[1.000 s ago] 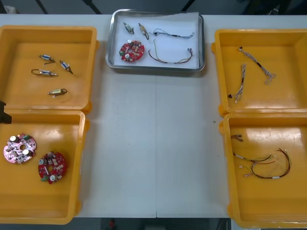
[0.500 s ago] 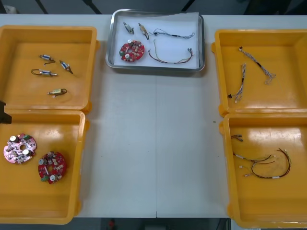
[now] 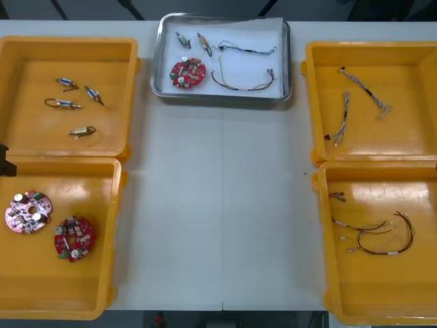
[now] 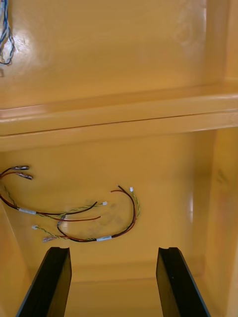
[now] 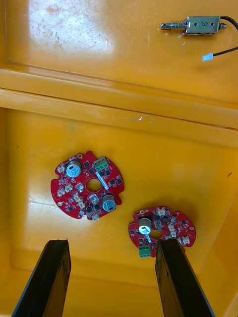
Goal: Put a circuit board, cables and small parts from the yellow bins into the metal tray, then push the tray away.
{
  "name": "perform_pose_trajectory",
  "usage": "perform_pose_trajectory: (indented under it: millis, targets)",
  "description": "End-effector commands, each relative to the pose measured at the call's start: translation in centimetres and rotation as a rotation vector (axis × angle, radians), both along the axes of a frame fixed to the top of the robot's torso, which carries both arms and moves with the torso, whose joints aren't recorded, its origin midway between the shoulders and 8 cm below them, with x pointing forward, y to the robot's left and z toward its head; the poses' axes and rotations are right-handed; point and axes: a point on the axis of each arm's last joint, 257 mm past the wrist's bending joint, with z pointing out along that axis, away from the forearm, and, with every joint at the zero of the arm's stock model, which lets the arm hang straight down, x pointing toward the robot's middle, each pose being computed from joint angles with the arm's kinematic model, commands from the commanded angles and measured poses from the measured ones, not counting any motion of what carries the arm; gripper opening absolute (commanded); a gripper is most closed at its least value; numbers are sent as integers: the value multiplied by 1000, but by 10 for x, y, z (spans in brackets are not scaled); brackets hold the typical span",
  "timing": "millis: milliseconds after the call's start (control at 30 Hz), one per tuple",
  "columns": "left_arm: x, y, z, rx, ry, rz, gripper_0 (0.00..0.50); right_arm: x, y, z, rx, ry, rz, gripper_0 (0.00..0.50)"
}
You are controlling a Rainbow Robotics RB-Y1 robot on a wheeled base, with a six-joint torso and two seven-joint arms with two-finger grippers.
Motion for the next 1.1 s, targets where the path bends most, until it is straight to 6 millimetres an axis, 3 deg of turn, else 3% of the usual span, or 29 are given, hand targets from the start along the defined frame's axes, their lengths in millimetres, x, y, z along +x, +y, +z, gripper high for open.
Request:
perform_pose_trajectory:
  millis: [33,1100]
  targets:
    - [4,-3,6,22,-24,-58,500,1,10,6,25,-36,14,500]
    - [4,-3,6,22,-24,-58,500,1,12,6,27,-38,18,500]
